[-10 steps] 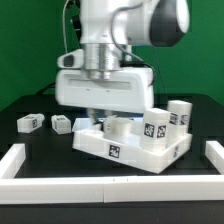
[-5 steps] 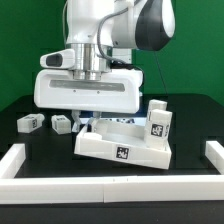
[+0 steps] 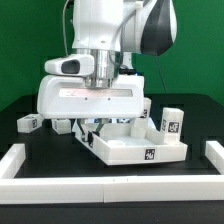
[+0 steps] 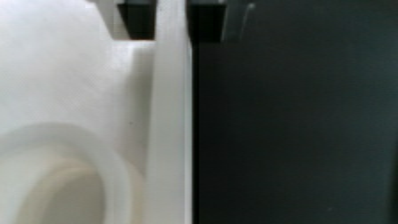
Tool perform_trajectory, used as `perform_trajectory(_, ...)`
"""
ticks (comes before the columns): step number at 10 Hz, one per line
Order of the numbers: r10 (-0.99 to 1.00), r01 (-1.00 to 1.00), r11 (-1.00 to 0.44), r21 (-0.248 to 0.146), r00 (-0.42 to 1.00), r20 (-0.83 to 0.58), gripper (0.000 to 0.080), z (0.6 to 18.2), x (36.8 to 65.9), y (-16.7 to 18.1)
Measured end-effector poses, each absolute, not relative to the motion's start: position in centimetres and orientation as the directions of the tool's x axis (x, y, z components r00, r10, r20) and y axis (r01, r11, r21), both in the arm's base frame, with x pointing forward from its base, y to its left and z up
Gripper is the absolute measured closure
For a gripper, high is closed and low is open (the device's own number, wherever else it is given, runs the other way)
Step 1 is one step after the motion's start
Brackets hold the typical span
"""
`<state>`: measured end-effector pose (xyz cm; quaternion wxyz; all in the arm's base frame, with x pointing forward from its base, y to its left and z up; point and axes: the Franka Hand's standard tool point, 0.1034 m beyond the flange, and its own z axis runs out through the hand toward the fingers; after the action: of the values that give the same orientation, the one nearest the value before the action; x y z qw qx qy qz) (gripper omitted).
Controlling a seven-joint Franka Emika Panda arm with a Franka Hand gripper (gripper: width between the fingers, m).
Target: Assemble square table
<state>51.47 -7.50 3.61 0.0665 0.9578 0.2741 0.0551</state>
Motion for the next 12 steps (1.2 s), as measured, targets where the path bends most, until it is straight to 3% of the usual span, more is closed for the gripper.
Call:
perform_trajectory(2, 0.816, 0.793, -0.566, 0.224, 0.578, 0.017, 0.0738, 4.6, 53.9, -8.0)
perform_trajectory(3, 0.925, 0.908, -0.361, 0.211, 0.378, -0.043, 0.0738, 4.5, 55.0, -8.3)
perform_trajectory(4, 0.918, 0.901, -0.379, 0.21, 0.395, -0.038, 0.0738, 4.4, 54.8, -8.3)
perform_trajectory(6, 0.964, 0.95, -0.234, 0.206, 0.254, -0.08, 0.0738, 4.3, 55.2, -7.9)
perform_trajectory(7, 0.986, 0.967, -0.116, 0.227, 0.141, -0.095, 0.0738, 4.5, 57.7, -5.1)
perform_trajectory(8, 0.993, 0.96, -0.065, 0.272, 0.09, -0.082, 0.0738, 4.5, 59.8, -2.7)
perform_trajectory(12, 0.991, 0.959, -0.079, 0.271, 0.104, -0.079, 0.0735, 4.4, 59.7, -2.7)
